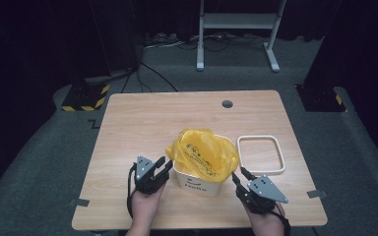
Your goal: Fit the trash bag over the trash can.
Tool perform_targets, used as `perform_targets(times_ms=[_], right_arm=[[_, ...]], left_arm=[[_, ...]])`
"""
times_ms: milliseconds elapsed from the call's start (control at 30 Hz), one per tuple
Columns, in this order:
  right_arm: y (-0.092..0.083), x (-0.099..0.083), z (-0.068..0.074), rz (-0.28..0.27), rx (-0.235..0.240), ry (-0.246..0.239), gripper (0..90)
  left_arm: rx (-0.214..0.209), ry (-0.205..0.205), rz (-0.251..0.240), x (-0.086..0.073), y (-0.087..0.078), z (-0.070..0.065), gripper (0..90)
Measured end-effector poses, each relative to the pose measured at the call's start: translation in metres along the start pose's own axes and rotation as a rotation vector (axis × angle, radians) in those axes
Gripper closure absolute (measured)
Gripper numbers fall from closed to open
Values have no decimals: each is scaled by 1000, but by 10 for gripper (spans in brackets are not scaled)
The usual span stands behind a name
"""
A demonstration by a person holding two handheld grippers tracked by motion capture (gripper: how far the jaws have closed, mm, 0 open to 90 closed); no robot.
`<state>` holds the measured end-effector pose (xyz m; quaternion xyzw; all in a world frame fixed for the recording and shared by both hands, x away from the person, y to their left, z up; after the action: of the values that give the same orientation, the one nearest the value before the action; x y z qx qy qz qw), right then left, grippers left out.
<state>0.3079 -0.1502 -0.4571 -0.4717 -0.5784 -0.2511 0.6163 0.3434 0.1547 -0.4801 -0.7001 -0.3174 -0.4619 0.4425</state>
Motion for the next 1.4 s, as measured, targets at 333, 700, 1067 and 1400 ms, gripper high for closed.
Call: perform_targets(times_ms=[333,700,1067,1400], right_arm=[[-3,22,-9,-55,-3,-3,638],[14,43,-21,-64,-17,-19,648],[18,37,-20,-50,-11,-13,652],[28,44,-27,-41,-5,-1,677]], left_arm=[[7,84,-158,21,-41,-32,614],[-42,135,-151,37,-15,-55,552],[5,175,-75,34,-2,-61,614],[3,220,-79,29,-5,-66,895]])
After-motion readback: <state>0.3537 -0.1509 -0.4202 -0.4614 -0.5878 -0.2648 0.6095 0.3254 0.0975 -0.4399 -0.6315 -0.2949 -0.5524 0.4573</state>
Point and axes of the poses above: each handheld gripper's, and its own axes: y roughly forward along the jaws, x roughly out of its top, z roughly to its left, the point moved 3 cm from there along y, roughly forward along the jaws, and after that the axes turned 3 degrees about -z, right-handed, at the moved point
